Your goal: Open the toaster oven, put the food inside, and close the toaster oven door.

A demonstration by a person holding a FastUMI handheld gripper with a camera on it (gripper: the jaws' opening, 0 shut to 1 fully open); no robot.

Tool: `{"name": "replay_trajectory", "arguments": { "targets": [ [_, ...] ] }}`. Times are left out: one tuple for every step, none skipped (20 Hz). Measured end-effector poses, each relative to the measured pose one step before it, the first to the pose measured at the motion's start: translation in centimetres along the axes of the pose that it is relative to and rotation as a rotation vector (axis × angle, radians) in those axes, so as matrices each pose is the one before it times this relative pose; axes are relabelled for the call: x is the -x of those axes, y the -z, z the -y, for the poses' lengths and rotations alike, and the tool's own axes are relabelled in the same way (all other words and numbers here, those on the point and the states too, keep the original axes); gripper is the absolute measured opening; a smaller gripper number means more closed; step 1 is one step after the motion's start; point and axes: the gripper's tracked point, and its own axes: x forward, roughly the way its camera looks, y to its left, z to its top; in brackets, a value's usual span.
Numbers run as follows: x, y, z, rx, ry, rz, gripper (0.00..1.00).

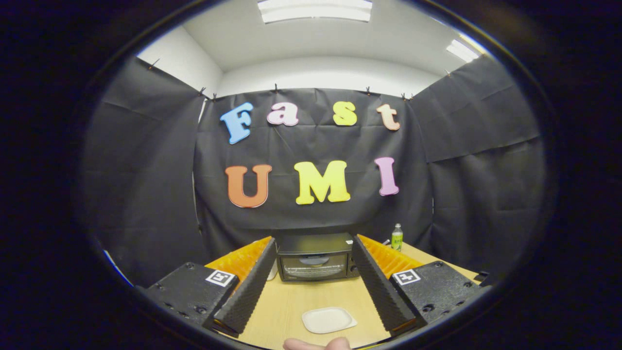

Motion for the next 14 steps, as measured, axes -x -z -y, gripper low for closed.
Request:
{"name": "replay_trajectory", "arguments": {
  "targets": [
    [0.092, -0.042, -0.312, -0.00863, -0.01149, 0.00425, 1.00],
    [0.097, -0.100, -0.077, -0.01114, -0.00903, 0.00682, 1.00],
    [0.067, -0.189, 0.086, -0.01205, -0.00617, 0.01075, 1.00],
    [0.162, -0.219, 0.052, -0.00889, -0.00167, 0.00588, 1.00],
    [0.039, 0.117, 0.237, -0.00115, 0.00503, 0.00203, 1.00],
    [0.087, -0.021, 0.244, 0.00523, 0.00925, -0.00199, 1.00],
    [0.006, 0.130, 0.107, 0.00968, 0.00807, -0.00402, 1.00],
    [-0.024, 0.001, 0.009, 0.01245, 0.00506, -0.00173, 1.00],
    [-0.069, 0.120, -0.127, 0.01136, 0.00315, -0.00460, 1.00],
    [-0.054, 0.080, -0.159, 0.01034, 0.00331, -0.00436, 1.00],
    [-0.111, 0.109, -0.162, 0.01245, 0.00133, -0.00571, 1.00],
    [-0.100, 0.109, -0.193, 0.01470, 0.00172, -0.00636, 1.00],
    [-0.093, 0.105, -0.315, 0.01916, -0.00261, -0.00428, 1.00],
    [-0.202, 0.024, -0.415, 0.01591, -0.00784, -0.00028, 1.00]
  ]
}}
